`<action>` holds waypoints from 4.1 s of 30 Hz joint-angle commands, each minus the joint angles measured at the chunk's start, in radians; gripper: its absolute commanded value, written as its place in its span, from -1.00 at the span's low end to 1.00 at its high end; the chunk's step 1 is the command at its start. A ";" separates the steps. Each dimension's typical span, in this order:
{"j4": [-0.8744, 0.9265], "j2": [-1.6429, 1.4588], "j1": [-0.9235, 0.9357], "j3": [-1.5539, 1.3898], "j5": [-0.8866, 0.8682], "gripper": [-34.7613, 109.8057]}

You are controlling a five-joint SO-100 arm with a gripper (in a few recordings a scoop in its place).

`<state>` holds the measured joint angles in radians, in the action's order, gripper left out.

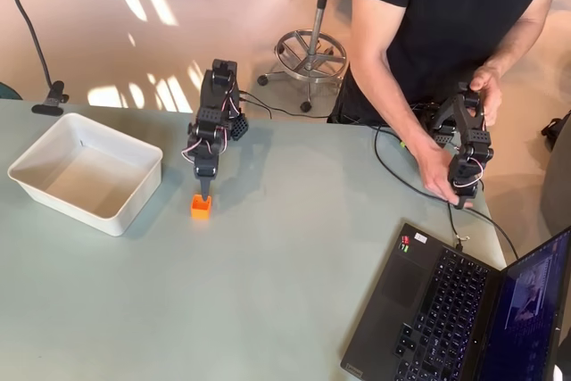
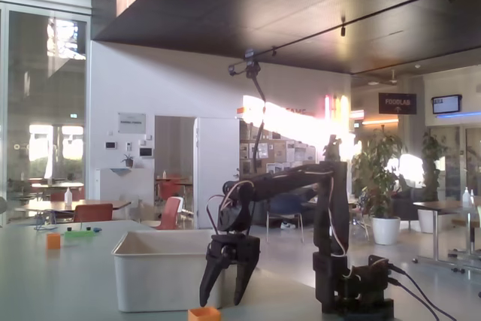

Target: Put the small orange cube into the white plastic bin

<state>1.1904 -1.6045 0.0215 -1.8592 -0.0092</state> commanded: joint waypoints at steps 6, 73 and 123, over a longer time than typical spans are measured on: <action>-0.124 0.000 0.011 0.040 0.005 0.03; -0.057 -0.336 0.604 0.268 0.337 -0.27; 0.112 -0.841 0.502 0.256 0.337 -0.31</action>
<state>1.2072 -2.3332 0.5584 -1.6276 0.3329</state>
